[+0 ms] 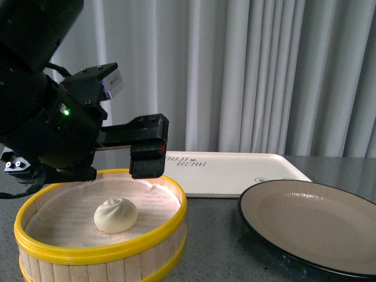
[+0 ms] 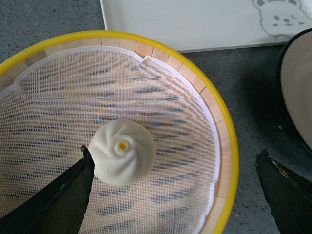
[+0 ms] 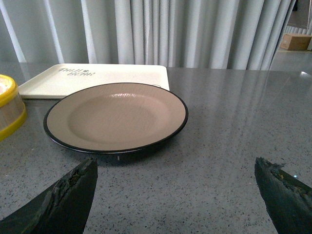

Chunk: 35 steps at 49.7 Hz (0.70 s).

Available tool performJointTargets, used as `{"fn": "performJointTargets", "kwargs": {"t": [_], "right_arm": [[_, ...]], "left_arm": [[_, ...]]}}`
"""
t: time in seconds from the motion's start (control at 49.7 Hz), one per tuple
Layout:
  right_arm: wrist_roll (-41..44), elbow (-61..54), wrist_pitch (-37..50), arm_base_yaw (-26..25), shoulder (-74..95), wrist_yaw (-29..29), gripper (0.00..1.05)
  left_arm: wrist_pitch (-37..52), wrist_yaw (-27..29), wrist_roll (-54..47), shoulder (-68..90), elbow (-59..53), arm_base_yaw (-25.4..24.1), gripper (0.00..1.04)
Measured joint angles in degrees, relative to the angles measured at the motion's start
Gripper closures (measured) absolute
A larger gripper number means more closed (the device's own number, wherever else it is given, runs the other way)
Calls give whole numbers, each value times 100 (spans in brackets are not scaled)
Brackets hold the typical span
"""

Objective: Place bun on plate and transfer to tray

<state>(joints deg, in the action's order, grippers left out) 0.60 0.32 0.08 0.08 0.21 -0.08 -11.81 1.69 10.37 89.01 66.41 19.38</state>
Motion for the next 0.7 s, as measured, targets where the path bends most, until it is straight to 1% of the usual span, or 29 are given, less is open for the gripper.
{"fn": "performJointTargets", "kwargs": {"t": [0.241, 0.322, 0.443, 0.503, 0.704], "right_arm": [[0, 0, 0, 0, 0, 0, 9], [0, 0, 0, 2, 0, 2, 9], [0, 0, 0, 0, 0, 0, 9], [0, 0, 0, 0, 0, 0, 9], [0, 0, 0, 0, 0, 0, 9]], "left_arm": [[503, 680, -507, 227, -63, 13, 7], [522, 754, -734, 225, -63, 17, 7], [313, 752, -876, 249, -59, 2, 7], [79, 560, -807, 297, -4, -46, 7], [-175, 535, -597, 494, 142, -127, 7]]}}
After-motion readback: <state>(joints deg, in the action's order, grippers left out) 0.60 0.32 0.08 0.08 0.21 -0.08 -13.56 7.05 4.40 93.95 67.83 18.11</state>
